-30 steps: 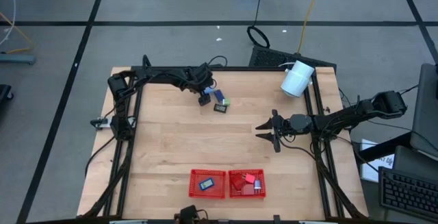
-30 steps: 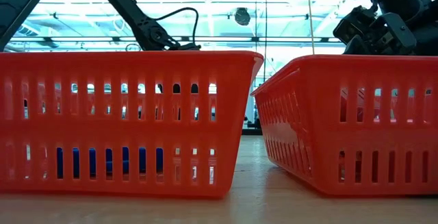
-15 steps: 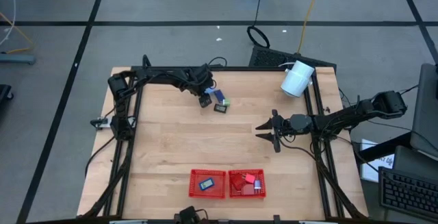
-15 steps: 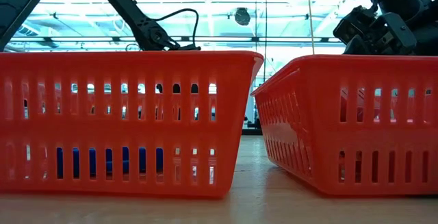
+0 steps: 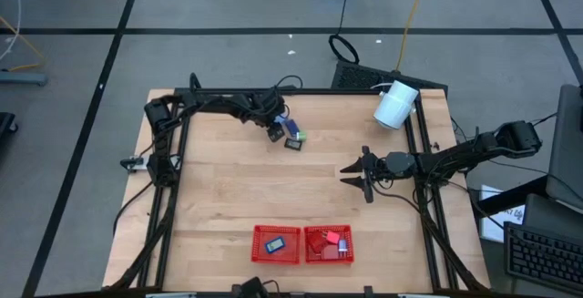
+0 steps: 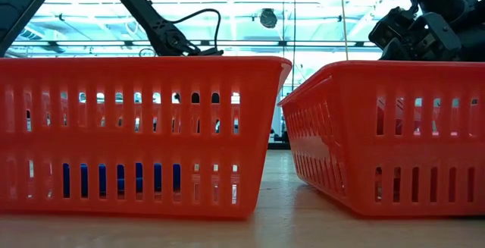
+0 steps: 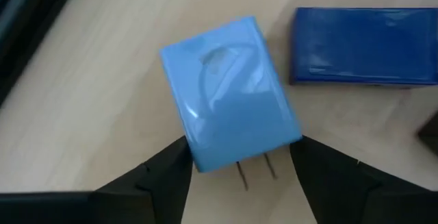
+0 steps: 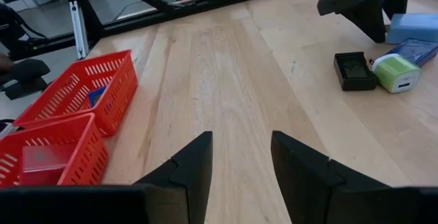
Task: Pick & Place Office items
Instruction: Put the light blue charger adapter into the right red bin
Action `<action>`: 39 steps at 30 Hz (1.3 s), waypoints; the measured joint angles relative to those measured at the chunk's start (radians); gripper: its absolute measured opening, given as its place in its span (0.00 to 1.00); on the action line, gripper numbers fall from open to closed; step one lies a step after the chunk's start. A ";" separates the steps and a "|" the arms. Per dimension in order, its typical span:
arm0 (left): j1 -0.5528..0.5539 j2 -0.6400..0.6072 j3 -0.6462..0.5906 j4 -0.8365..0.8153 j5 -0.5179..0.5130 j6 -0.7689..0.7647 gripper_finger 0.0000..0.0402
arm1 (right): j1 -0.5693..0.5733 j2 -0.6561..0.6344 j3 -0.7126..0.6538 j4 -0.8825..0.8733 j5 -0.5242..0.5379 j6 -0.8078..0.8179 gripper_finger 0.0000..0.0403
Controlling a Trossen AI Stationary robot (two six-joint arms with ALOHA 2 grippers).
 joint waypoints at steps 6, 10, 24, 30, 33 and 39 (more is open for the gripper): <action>-0.014 0.000 0.000 -0.001 0.004 -0.054 0.55 | 0.000 0.000 0.000 -0.013 0.000 0.018 0.35; -0.010 0.000 0.000 -0.003 0.004 -0.141 0.60 | 0.000 0.000 0.000 -0.016 0.000 0.018 0.35; -0.044 -0.001 0.000 0.056 -0.070 -0.258 0.86 | 0.000 0.000 0.000 -0.015 0.000 0.018 0.35; -0.051 -0.001 0.000 0.090 -0.178 -0.274 0.85 | 0.000 0.000 0.000 -0.015 0.000 0.018 0.35; -0.052 -0.001 0.000 0.090 -0.158 -0.301 0.83 | 0.000 0.000 0.000 -0.015 0.000 0.018 0.35; -0.057 0.017 0.001 0.103 -0.159 -0.305 0.78 | 0.000 0.000 0.000 -0.015 0.000 0.018 0.35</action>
